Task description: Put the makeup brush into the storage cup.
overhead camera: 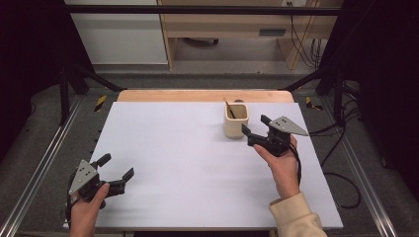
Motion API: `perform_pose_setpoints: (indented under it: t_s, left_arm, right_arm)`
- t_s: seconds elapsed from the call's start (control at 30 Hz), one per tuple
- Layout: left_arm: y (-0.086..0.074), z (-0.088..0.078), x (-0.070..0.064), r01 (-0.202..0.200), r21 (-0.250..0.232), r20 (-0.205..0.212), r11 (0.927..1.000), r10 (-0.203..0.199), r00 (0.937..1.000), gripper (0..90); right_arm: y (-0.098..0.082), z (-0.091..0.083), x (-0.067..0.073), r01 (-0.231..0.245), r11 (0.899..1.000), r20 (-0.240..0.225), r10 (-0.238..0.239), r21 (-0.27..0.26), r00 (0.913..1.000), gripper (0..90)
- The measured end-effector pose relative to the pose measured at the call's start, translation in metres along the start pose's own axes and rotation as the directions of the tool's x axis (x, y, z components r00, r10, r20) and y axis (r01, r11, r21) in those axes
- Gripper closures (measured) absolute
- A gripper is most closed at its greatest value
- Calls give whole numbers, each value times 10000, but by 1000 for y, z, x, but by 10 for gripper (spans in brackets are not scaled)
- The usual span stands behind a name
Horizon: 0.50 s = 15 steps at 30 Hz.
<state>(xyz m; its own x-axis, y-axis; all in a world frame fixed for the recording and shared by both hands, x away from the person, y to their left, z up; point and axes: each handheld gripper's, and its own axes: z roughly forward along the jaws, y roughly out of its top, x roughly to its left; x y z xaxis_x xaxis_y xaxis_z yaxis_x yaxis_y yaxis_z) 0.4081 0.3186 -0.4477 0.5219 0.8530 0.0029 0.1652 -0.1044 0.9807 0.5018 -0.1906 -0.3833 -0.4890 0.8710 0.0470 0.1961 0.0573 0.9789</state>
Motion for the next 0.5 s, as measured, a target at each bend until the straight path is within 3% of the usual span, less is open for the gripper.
perform_pose_setpoints:
  t_s: [0.27, 0.5]
  left_arm:
    - [1, -1, 0, -20, -84, -20, 10000, 20, 10000, 10]
    - [2, -2, 2, 45, -166, -73, 9999, -46, 10000, 10]
  right_arm:
    - [-2, -7, 2, -100, 9999, -11, 101, 49, 9999, 77]
    - [-11, -12, 1, -203, 9998, 3, 203, 82, 9998, 66]
